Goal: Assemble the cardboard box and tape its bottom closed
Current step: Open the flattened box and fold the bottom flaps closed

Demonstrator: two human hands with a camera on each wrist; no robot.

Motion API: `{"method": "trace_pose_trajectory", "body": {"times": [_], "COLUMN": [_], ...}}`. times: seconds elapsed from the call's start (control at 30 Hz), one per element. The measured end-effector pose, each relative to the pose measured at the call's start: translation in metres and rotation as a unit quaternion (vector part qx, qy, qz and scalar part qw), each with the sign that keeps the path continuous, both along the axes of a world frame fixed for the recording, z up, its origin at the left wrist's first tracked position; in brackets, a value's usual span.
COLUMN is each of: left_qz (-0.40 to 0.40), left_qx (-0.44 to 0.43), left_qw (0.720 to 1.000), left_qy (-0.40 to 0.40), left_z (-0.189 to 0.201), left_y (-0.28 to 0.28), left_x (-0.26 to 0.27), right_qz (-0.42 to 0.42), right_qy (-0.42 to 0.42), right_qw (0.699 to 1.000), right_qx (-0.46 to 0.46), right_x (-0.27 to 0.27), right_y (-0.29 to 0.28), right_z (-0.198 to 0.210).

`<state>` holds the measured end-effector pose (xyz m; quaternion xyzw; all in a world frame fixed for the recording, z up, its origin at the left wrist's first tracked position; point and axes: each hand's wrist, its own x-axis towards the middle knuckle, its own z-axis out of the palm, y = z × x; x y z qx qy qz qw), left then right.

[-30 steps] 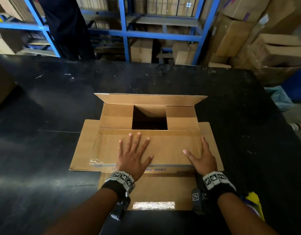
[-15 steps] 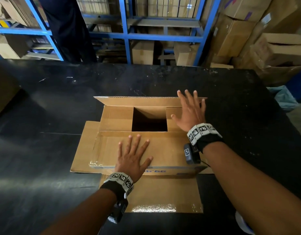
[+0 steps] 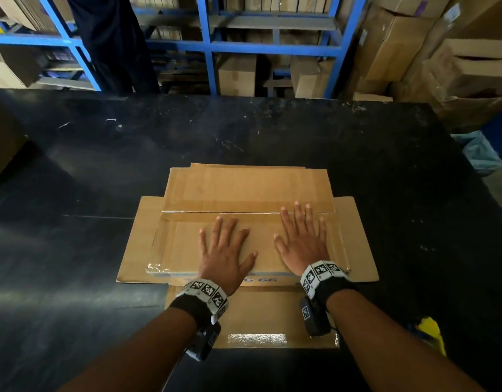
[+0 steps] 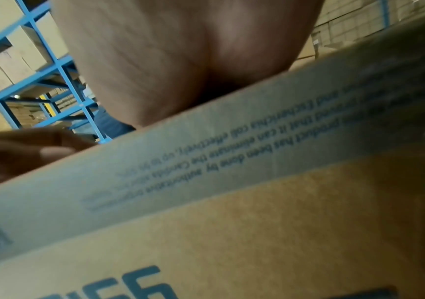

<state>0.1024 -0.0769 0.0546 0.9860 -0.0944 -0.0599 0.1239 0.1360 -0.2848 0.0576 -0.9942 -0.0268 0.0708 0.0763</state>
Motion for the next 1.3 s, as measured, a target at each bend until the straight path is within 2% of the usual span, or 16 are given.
{"method": "trace_pose_trajectory", "body": {"times": [0.17, 0.3, 0.4, 0.47, 0.57, 0.7, 0.77, 0.83, 0.93, 1.0, 1.2, 1.3], "left_qz": [-0.042, -0.054, -0.053, -0.053, -0.049, -0.051, -0.053, -0.051, -0.051, -0.051, -0.048, -0.05], "left_qx": [-0.011, 0.037, 0.025, 0.018, 0.012, 0.007, 0.006, 0.007, 0.009, 0.007, 0.004, 0.007], "left_qw": [0.999, 0.998, 0.998, 0.998, 0.999, 0.998, 0.998, 0.998, 0.998, 0.998, 0.998, 0.998], "left_qy": [0.012, 0.025, -0.001, -0.01, -0.019, -0.024, -0.026, -0.03, -0.029, -0.03, -0.037, -0.037], "left_z": [0.008, -0.006, -0.01, -0.01, -0.01, -0.011, -0.011, -0.011, -0.01, -0.009, -0.009, -0.01], "left_y": [-0.05, -0.064, -0.06, -0.059, -0.06, -0.059, -0.059, -0.06, -0.061, -0.062, -0.062, -0.062], "left_x": [0.03, 0.037, 0.037, 0.037, 0.037, 0.037, 0.037, 0.037, 0.036, 0.035, 0.035, 0.033], "right_qz": [-0.005, -0.001, 0.001, -0.017, -0.106, -0.312, -0.416, -0.509, -0.572, -0.578, -0.566, -0.552], "right_qy": [-0.032, -0.029, -0.028, -0.055, -0.138, -0.176, -0.152, -0.086, 0.031, 0.071, 0.059, 0.041], "right_qw": [0.999, 0.999, 0.996, 0.989, 0.972, 0.923, 0.891, 0.853, 0.815, 0.806, 0.812, 0.812], "right_qx": [0.008, 0.022, 0.088, 0.138, 0.16, 0.138, 0.1, 0.078, 0.086, 0.106, 0.132, 0.186], "right_x": [-0.001, 0.001, 0.002, -0.007, -0.039, -0.107, -0.144, -0.179, -0.215, -0.225, -0.226, -0.226], "right_y": [0.001, -0.002, -0.009, -0.019, -0.049, -0.114, -0.149, -0.179, -0.208, -0.215, -0.204, -0.195], "right_z": [-0.006, -0.007, 0.0, 0.004, 0.004, -0.014, -0.031, -0.05, -0.074, -0.084, -0.089, -0.091]}}
